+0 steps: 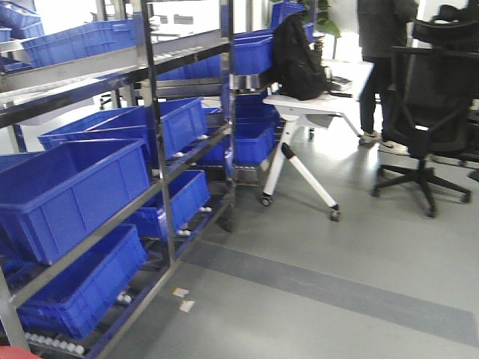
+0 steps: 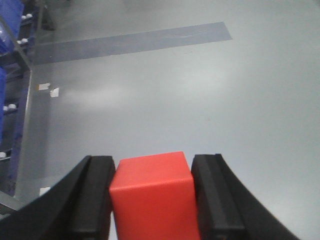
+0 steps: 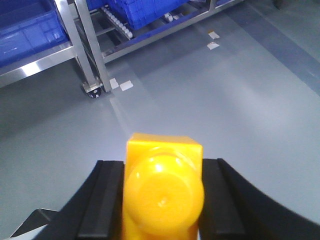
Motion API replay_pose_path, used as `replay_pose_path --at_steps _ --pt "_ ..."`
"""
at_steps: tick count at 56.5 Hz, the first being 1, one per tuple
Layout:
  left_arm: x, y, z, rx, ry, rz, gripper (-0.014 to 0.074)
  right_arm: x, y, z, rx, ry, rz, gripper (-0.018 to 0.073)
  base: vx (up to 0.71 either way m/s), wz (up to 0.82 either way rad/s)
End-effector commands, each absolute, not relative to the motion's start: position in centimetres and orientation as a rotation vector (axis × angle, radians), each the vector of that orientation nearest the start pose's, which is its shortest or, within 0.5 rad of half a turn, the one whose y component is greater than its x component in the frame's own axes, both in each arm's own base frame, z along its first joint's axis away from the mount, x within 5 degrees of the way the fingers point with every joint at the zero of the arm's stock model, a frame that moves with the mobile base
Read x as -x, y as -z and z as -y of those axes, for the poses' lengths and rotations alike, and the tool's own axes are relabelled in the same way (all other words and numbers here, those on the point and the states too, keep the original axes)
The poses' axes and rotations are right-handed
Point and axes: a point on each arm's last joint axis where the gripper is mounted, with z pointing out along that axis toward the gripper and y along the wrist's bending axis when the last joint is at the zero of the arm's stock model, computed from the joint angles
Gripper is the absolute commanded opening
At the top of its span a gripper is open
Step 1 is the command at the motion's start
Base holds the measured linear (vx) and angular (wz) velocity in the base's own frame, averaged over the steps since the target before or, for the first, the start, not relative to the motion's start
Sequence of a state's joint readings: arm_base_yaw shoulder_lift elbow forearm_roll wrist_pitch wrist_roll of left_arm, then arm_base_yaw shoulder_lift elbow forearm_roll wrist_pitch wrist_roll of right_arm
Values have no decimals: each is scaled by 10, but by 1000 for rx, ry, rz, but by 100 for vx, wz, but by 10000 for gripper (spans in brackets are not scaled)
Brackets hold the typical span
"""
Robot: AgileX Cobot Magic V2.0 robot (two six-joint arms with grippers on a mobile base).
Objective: Pick red and yellow blocks into blue bin
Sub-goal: 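Drive the base along the shelves up to the large blue bin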
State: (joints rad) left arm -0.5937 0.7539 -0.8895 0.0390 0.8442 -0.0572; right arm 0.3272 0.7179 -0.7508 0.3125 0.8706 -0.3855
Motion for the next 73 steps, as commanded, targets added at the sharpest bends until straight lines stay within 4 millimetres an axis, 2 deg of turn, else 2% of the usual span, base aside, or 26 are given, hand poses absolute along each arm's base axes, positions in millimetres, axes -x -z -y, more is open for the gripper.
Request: replay_pose_path --at_steps 1,19,73 --pt "-114 -383 74 -574 351 -2029 234 -115 -344 -61 670 -346 -2102 297 40 23" --pt "-114 -383 74 -574 351 -2029 234 -115 -344 -61 670 -346 -2102 297 35 43" --pt "-114 -383 74 -574 351 -2029 234 -115 -344 -61 670 -346 -2102 297 20 71"
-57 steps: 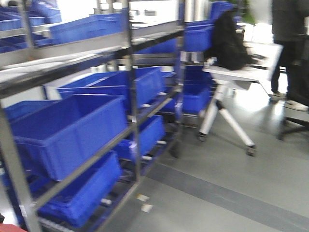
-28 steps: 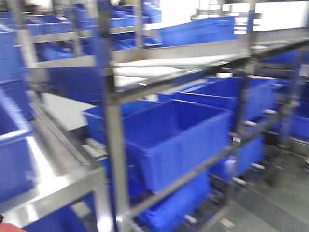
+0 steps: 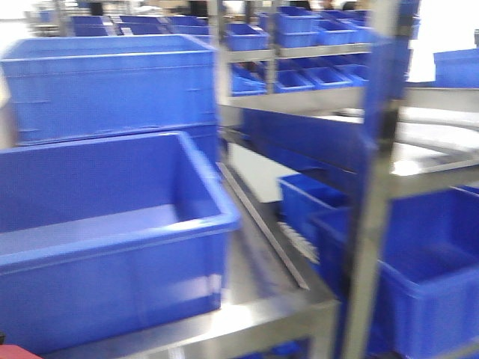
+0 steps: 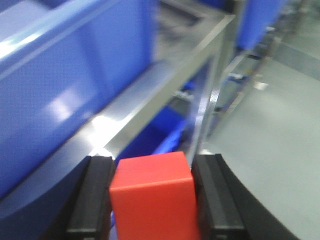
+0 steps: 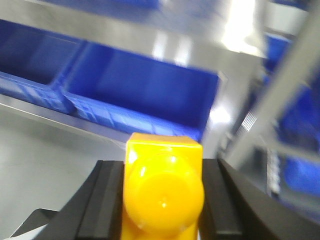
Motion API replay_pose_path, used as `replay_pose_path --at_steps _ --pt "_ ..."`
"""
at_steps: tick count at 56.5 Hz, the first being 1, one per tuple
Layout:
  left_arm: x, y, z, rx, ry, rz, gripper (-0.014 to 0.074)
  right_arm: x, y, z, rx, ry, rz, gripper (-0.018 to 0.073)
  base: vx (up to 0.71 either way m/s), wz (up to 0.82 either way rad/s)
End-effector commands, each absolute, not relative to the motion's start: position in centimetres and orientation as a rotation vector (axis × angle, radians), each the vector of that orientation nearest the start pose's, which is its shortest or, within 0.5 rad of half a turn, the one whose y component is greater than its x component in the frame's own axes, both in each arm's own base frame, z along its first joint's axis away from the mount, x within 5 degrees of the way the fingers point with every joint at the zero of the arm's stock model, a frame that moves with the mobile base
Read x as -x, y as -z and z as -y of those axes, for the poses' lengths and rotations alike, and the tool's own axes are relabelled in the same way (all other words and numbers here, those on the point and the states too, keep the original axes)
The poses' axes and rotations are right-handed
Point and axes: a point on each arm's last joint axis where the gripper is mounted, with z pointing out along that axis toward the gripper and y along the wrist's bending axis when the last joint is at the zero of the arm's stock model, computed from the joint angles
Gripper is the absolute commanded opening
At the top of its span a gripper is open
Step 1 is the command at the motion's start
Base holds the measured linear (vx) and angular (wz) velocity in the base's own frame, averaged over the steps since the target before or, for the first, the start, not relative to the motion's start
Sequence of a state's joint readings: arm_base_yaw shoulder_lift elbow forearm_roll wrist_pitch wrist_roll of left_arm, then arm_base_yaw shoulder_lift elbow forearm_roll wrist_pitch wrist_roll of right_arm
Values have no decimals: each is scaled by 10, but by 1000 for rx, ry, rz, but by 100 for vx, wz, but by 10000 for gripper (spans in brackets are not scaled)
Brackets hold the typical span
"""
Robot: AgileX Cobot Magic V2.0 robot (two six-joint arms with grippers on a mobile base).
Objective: Pick red and yellow blocks into blue bin
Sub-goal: 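Drive the base along the shelves up to the large blue bin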
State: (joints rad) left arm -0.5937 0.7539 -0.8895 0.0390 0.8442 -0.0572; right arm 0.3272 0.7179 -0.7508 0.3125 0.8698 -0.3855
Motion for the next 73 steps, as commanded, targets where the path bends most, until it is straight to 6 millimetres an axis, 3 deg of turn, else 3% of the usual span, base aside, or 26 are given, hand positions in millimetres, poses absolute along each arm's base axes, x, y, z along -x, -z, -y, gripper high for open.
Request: replay_pose_path --at_steps 1,38,73 --pt "-114 -383 74 -574 351 -2029 234 -115 -344 -61 670 -346 -2102 297 14 62" --pt "-114 -383 74 -573 352 -2029 234 -115 -344 -61 670 -346 -2102 297 13 53" --pt "-114 -383 74 -573 352 -2029 234 -115 -344 -61 670 -346 -2102 297 5 1"
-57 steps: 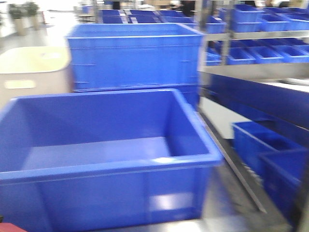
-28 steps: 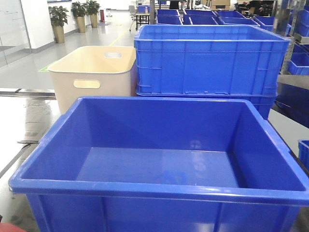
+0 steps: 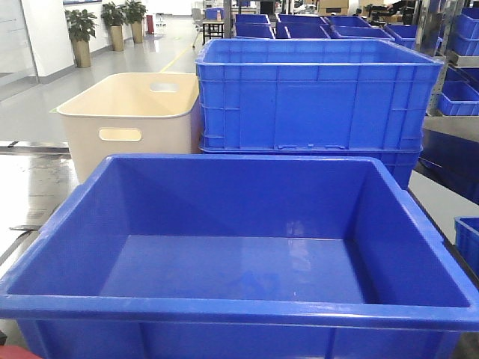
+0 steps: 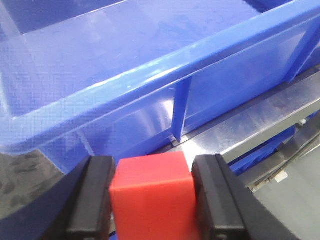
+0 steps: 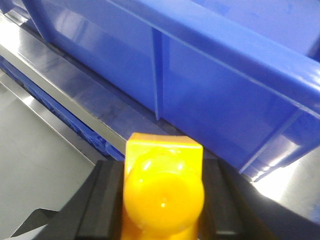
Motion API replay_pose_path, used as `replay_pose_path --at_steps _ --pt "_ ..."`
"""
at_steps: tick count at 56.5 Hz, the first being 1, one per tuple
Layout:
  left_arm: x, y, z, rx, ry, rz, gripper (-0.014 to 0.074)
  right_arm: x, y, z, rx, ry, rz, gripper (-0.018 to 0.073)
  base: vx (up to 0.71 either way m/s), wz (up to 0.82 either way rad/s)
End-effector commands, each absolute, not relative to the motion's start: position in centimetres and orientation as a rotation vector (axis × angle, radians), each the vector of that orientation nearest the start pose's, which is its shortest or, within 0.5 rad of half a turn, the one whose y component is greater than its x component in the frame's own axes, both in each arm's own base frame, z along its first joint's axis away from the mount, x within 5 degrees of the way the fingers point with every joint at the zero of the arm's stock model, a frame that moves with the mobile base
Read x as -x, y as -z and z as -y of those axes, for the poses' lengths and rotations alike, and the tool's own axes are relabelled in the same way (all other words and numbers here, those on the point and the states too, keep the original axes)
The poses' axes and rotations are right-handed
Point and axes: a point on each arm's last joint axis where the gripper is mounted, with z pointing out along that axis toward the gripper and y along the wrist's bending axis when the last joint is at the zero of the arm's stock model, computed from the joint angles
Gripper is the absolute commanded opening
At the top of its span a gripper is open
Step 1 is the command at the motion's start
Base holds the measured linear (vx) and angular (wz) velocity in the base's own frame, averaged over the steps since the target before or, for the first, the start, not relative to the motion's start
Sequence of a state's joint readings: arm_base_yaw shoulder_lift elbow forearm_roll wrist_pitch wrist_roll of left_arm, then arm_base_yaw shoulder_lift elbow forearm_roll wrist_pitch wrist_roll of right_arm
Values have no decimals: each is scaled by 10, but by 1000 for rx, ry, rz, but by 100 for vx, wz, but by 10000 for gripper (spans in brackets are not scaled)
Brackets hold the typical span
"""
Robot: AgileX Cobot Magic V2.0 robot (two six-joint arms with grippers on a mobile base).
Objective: Pick red and yellow blocks into blue bin
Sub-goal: 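Move the right gripper over the bin and release the yellow brick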
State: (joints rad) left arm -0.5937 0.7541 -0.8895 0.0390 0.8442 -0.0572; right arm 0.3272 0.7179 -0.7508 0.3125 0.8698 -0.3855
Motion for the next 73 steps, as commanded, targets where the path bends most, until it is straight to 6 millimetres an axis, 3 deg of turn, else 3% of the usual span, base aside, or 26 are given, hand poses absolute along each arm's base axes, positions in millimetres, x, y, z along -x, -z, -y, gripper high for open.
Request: replay_pose_path --at_steps 1,50,59,60,66,73 --pt "-114 -383 74 -573 352 -2029 234 -115 -344 -61 670 -346 -2102 297 0 -1" --pt "-114 -383 74 -573 352 -2029 234 -114 -346 -62 642 -374 -2103 297 0 0" --pt "-114 -383 74 -573 352 -2029 234 -112 -379 -64 599 -426 -2011 297 0 0" --pt "-114 -383 74 -573 352 -2029 234 -123 -435 -67 608 -407 -1907 297 0 0" --pt "-114 -383 74 -573 352 -2029 234 -148 -451 -73 594 -365 -1912 297 0 0" --pt "-114 -383 74 -573 352 -2028 234 -192 -455 -84 532 -347 -1989 297 0 0"
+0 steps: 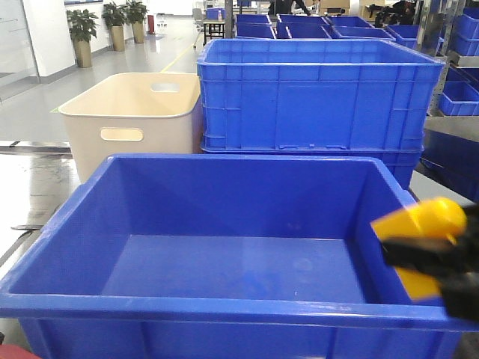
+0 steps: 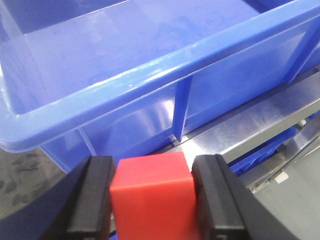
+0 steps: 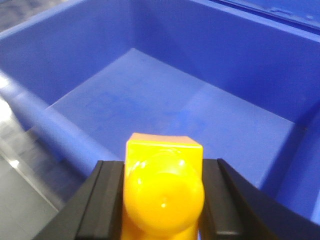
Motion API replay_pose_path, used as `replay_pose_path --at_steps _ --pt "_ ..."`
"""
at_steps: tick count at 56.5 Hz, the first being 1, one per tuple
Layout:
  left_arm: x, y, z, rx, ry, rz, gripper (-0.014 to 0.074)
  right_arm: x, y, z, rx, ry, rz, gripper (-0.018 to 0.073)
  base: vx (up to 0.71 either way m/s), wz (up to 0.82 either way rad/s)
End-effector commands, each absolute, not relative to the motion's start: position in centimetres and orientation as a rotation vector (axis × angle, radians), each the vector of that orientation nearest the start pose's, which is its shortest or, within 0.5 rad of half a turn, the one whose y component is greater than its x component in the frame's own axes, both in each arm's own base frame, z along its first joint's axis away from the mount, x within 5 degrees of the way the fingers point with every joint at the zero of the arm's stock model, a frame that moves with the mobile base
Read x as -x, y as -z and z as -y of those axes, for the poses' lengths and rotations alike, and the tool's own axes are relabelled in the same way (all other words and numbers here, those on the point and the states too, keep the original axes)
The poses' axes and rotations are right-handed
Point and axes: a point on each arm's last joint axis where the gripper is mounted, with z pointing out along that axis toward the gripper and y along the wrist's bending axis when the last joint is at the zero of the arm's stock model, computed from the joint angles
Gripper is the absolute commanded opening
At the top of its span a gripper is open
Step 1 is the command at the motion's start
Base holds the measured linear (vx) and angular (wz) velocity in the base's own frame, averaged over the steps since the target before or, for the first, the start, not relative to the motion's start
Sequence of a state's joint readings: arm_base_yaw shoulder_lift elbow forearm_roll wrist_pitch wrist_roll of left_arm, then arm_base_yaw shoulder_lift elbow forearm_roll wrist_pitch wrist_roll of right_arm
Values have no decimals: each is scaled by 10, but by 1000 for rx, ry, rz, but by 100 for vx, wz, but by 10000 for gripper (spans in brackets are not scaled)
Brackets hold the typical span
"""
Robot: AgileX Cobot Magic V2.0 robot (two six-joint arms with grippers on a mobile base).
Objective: Pick red and yellow blocks into blue bin
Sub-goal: 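Move the right gripper over the bin and release the yellow brick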
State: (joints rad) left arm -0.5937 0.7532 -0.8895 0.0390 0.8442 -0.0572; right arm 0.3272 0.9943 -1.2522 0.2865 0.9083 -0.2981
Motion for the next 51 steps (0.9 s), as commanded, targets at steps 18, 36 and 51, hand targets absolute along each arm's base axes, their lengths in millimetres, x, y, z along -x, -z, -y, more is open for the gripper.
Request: replay_pose_path --at_steps 18,36,51 --pt "-114 -383 74 -573 352 -2027 234 -302 -425 -116 569 -265 -2126 298 0 0" --pt "-114 -383 74 -573 352 -2027 234 -345 -383 -132 608 -262 -2253 553 0 0" --pt "-114 -385 75 -568 358 -2003 234 -327 -407 -125 602 -264 -2197 688 0 0"
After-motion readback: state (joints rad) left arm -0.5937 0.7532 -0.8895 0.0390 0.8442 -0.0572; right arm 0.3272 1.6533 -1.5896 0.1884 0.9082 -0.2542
